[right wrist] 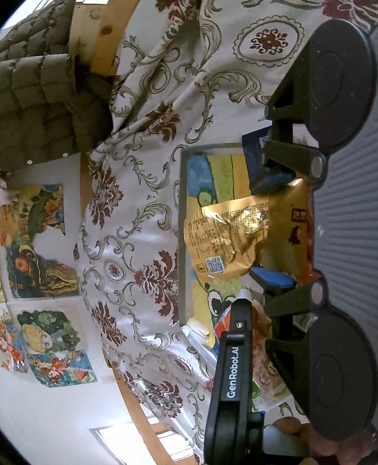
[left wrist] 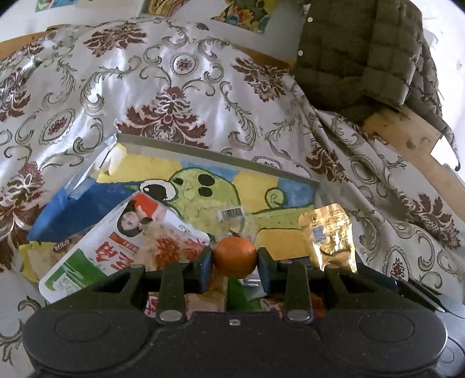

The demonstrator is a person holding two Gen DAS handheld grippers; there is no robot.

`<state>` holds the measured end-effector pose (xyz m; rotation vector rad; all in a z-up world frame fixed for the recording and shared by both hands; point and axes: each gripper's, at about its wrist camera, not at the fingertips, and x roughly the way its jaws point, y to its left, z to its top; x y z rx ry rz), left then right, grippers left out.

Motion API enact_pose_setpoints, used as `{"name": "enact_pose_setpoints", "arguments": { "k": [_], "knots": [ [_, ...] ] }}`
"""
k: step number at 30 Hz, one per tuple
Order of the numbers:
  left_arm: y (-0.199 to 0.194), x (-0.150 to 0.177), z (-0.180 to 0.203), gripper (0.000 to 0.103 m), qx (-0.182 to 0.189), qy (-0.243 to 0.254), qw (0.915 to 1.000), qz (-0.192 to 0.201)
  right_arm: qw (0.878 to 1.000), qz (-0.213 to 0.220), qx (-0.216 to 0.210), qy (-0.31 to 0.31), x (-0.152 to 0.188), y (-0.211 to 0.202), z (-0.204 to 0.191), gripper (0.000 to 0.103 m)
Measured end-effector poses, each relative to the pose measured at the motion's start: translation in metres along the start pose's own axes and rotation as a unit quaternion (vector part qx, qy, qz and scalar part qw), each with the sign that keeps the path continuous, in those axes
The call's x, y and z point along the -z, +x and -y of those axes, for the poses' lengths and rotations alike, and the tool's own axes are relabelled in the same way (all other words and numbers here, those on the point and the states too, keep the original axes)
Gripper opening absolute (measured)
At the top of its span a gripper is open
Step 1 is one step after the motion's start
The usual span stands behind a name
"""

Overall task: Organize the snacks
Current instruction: 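Lift and carry the mandarin with the left tool while the right tool carries the gold pouch, then lower the mandarin and gold pouch into the tray and open both tools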

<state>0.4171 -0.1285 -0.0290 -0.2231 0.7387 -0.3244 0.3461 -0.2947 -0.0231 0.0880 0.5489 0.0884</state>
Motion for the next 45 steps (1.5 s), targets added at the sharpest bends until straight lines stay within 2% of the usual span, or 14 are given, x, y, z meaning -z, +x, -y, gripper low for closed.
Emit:
{"name": "enact_pose_setpoints", "arguments": {
  "k": [21, 32, 38, 45],
  "knots": [
    [0.003, 0.001, 0.004, 0.035, 0.005, -0.014, 0.9999, -0.007, 1.0, -0.01, 0.001, 0.007, 0.003, 0.001, 0.002, 0.062],
    [-0.012, -0.007, 0.011, 0.041, 0.0, -0.018, 0.9997, 0.015, 1.0, -0.005, 0.006, 0.007, 0.0, -0.003, 0.004, 0.062],
    [-0.027, -0.01, 0.013, 0.053, -0.013, -0.011, 0.9991, 0.038, 1.0, 0.014, 0.012, 0.021, -0.007, -0.013, 0.011, 0.063],
    [-0.052, -0.014, 0.014, 0.076, -0.034, -0.01, 0.9969, 0.071, 0.998, 0.05, 0.019, 0.046, -0.016, -0.033, 0.021, 0.075]
  ]
}}
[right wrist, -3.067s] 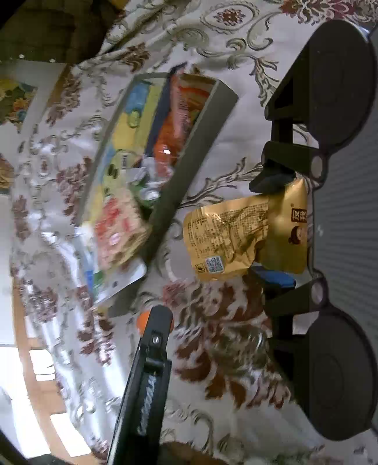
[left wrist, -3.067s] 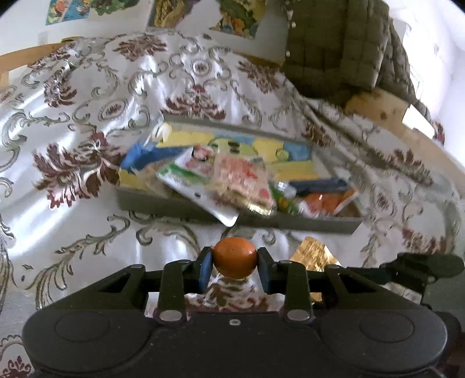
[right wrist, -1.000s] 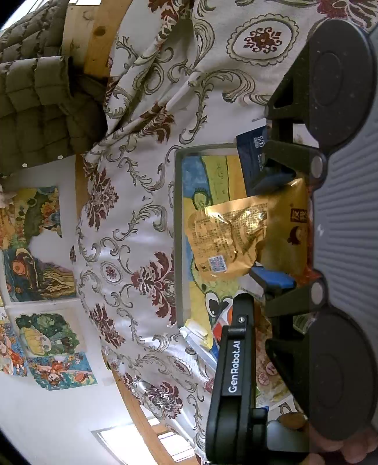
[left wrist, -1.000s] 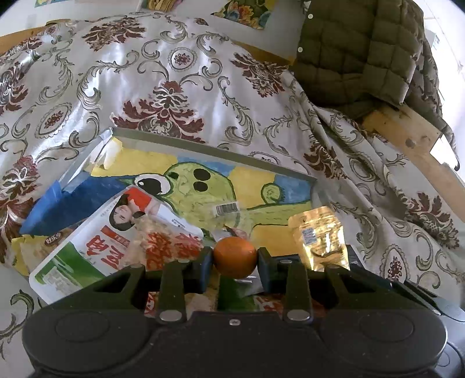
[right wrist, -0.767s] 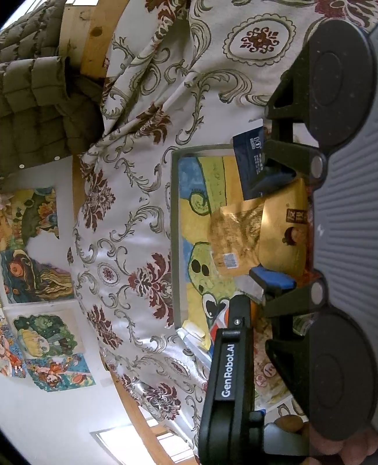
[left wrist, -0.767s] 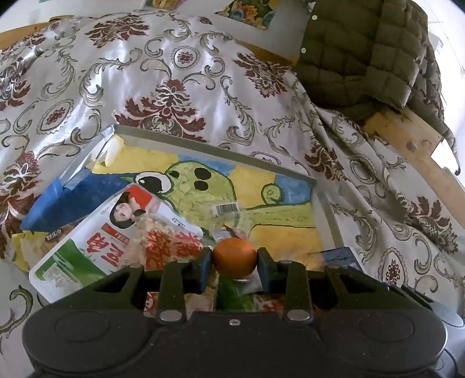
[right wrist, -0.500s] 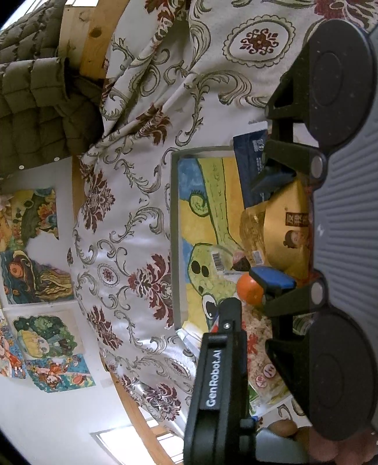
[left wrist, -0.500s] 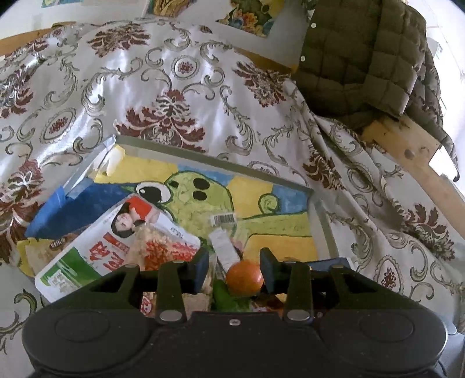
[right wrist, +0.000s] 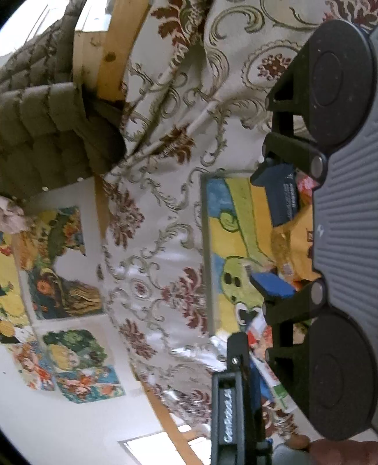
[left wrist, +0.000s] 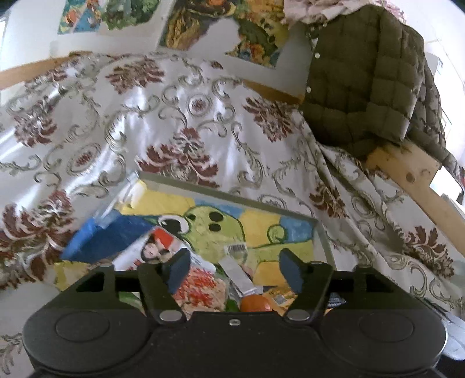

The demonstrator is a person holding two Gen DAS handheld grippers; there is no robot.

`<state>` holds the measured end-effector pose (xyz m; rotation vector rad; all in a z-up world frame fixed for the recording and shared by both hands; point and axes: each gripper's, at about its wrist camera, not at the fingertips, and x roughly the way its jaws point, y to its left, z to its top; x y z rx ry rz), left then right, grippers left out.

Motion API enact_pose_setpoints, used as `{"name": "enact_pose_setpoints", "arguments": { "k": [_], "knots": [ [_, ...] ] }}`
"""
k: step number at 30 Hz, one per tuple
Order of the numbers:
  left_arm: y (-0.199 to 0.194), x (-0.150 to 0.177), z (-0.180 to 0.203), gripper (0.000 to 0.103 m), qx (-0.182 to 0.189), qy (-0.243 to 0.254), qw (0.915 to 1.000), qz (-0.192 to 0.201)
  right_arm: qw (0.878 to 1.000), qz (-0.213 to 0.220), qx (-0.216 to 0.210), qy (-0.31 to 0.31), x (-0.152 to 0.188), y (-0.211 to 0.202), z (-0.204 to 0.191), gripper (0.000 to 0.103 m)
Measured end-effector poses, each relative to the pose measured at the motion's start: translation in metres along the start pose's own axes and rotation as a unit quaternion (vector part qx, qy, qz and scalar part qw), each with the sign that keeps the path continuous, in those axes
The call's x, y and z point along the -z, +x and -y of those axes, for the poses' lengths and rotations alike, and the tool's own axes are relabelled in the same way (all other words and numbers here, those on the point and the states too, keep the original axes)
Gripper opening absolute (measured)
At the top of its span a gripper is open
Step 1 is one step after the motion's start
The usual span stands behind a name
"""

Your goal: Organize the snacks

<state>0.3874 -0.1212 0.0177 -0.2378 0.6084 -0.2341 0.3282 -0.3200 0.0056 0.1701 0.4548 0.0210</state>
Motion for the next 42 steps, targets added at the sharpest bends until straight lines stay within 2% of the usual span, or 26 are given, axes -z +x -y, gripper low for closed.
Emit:
{"name": "enact_pose_setpoints", "arguments": {
  "k": [6, 12, 17, 25, 35, 42],
  "knots": [
    [-0.028, -0.004, 0.0, 0.095, -0.026, 0.014, 0.9986, 0.044, 0.999, 0.039, 0.002, 0.021, -0.008, -0.018, 0.007, 0.091],
    [-0.052, -0.006, -0.001, 0.102, -0.041, 0.016, 0.997, 0.063, 0.998, 0.058, -0.001, 0.04, -0.011, -0.032, 0.013, 0.098],
    [-0.07, -0.002, -0.003, 0.102, -0.054, 0.02, 0.9957, 0.072, 0.996, 0.077, 0.0, 0.04, -0.007, -0.049, 0.01, 0.103],
    [-0.095, 0.013, -0.005, 0.102, -0.076, 0.029, 0.9942, 0.071, 0.996, 0.089, 0.011, 0.022, 0.003, -0.074, 0.003, 0.103],
    [-0.126, 0.034, -0.009, 0.102, -0.092, 0.047, 0.9927, 0.063, 0.993, 0.11, 0.016, 0.029, 0.013, -0.104, -0.004, 0.103],
    [-0.152, 0.05, -0.009, 0.102, -0.103, 0.048, 0.9915, 0.062, 0.992, 0.125, 0.029, -0.002, 0.025, -0.14, -0.015, 0.103]
  ]
}}
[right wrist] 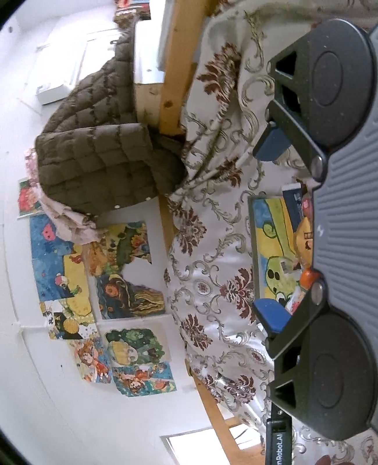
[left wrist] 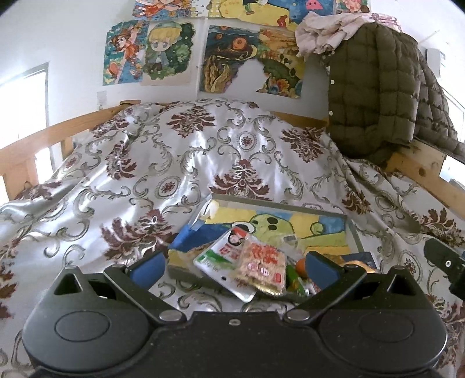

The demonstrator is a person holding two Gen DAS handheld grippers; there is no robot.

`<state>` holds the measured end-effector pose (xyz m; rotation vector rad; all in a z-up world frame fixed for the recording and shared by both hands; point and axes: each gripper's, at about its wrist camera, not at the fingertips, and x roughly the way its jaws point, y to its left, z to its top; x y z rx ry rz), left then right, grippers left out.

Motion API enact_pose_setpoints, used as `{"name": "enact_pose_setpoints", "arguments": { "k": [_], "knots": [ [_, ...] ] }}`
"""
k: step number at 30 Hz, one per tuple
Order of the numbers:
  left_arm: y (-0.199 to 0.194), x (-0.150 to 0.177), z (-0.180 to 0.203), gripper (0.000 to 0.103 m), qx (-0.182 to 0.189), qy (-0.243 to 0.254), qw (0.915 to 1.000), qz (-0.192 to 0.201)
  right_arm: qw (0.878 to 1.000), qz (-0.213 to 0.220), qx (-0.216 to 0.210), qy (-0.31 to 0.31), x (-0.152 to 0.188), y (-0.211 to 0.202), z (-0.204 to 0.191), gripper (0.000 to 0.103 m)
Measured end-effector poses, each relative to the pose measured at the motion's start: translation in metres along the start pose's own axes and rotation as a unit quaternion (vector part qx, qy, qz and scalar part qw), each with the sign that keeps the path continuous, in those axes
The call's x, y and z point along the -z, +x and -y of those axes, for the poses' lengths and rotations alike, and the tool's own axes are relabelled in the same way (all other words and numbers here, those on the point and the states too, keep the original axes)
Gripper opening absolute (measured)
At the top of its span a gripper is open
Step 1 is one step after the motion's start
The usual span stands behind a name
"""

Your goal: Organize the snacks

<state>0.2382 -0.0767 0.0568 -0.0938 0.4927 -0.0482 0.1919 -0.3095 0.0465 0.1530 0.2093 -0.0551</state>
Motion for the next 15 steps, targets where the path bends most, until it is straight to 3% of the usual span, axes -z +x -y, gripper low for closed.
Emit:
{"name": "enact_pose_setpoints", "arguments": {
  "k": [15],
  "knots": [
    [-0.071, 0.054, -0.005, 0.102, 0.006, 0.015, 0.9997, 0.02, 1.0, 0.005, -0.003, 0.007, 0.016, -0.082, -0.015, 0.103]
  ]
}}
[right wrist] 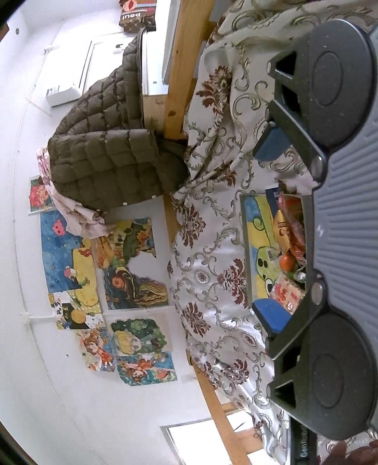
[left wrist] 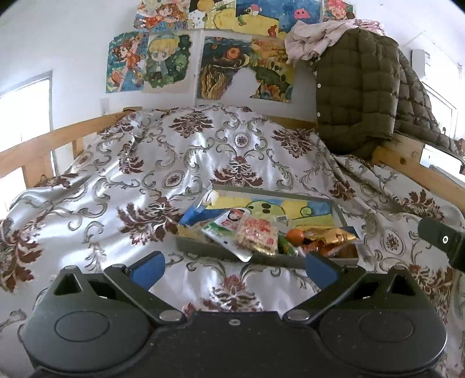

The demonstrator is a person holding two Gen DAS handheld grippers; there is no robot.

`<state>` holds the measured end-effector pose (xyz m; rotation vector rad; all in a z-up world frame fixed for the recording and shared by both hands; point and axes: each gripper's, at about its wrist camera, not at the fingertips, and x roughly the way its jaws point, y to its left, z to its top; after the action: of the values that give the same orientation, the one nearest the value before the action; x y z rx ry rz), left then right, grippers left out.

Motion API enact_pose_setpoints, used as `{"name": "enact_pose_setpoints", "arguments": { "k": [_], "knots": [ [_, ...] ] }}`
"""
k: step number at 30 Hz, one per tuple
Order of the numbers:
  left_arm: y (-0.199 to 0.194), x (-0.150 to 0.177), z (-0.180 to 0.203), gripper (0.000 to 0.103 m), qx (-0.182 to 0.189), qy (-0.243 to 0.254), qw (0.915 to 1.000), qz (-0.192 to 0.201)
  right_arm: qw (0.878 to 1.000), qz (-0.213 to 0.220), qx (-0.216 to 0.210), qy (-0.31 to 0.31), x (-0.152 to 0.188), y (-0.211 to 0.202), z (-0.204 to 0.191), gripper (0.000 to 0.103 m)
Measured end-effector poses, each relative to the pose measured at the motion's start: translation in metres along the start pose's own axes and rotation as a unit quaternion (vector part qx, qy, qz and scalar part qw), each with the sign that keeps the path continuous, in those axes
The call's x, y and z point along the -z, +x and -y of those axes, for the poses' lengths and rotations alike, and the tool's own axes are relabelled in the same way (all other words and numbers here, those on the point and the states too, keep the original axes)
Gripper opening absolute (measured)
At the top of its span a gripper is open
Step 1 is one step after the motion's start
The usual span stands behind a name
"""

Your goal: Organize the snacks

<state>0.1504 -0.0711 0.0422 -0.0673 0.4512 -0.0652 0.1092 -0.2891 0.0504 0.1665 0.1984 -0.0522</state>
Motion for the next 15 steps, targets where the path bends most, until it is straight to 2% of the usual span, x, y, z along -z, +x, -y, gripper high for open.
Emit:
{"name": "enact_pose_setpoints", "arguments": {
  "k": [8, 15],
  "knots": [
    [-0.033, 0.016, -0.018, 0.102, -0.009, -0.013, 0.9998, 0.011, 1.0, -0.016, 0.006, 0.022, 0.013, -0.026, -0.004, 0.103],
    [-0.05, 0.028, -0.041, 0.102, -0.027, -0.036, 0.9989, 0.015, 1.0, -0.031, 0.005, 0.006, 0.025, -0.042, -0.023, 0.103]
  ]
}}
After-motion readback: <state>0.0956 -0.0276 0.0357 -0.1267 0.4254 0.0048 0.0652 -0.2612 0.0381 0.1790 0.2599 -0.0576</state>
